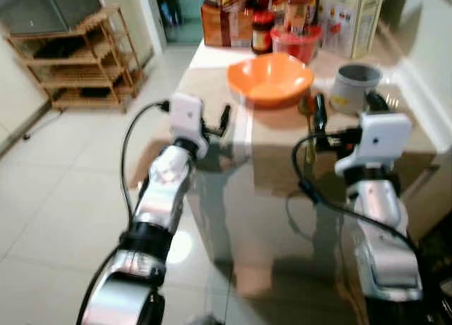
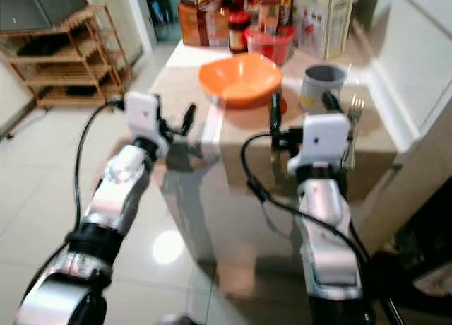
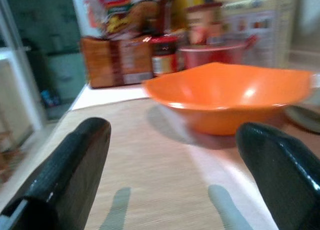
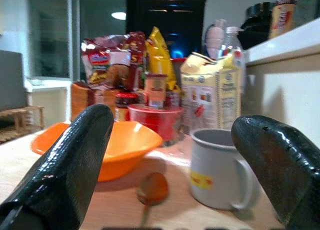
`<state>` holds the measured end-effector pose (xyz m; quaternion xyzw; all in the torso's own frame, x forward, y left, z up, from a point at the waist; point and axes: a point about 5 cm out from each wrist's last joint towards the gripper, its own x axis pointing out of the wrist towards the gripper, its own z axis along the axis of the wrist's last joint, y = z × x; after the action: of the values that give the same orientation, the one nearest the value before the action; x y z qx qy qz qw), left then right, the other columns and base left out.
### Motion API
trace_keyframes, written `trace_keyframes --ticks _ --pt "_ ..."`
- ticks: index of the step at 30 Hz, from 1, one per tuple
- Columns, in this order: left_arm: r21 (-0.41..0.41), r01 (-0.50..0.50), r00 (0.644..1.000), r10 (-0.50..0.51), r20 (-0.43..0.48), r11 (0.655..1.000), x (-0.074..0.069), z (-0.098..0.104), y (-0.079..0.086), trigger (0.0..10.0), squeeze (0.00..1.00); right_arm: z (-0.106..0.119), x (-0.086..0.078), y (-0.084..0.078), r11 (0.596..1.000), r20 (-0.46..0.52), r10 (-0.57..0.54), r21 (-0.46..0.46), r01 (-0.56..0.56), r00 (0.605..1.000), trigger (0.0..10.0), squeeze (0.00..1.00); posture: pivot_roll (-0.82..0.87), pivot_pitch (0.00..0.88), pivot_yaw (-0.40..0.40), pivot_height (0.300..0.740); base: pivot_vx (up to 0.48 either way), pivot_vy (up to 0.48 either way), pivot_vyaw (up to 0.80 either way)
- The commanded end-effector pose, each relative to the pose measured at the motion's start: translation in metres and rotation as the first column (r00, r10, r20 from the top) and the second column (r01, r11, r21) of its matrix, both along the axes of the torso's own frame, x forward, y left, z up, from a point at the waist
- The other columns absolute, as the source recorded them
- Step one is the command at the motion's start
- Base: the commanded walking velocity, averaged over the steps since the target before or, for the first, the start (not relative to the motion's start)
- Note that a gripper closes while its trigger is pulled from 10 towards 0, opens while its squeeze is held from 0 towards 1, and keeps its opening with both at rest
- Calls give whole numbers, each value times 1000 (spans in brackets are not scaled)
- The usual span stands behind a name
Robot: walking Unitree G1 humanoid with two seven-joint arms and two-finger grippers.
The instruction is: Setting the table
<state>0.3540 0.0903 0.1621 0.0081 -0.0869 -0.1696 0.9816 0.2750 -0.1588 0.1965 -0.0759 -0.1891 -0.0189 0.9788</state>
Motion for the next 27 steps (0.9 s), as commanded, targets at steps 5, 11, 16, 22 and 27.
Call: trace_keyframes --ticks 5,11,16,22,27 --pt "-26 34 999 -34 -2 999 3 7 2 10000 0 13 0 -11 996 49 -85 -16 85 995 10000 0 -26 0 101 736 262 0 0" --pt "-28 38 999 -38 3 999 5 10 0 10000 0 6 -1 -15 995 11 -95 -20 95 995 10000 0 -26 0 103 736 472 0 0" --pt "-35 34 999 -34 0 999 6 12 2 10000 0 -2 -5 -8 998 -25 -52 -21 52 998 10000 0 -28 0 102 736 466 0 0" --pt "-32 11 1000 -11 0 999 6 11 3 10000 0 -1 -6 -8 999 -25 -48 -23 47 999 10000 0 -29 0 99 736 461 0 0" --pt "-22 -14 1000 14 13 1000 8 15 5 10000 0 0 -7 -7 999 -22 -42 -26 41 999 10000 0 -29 0 96 736 237 0 0"
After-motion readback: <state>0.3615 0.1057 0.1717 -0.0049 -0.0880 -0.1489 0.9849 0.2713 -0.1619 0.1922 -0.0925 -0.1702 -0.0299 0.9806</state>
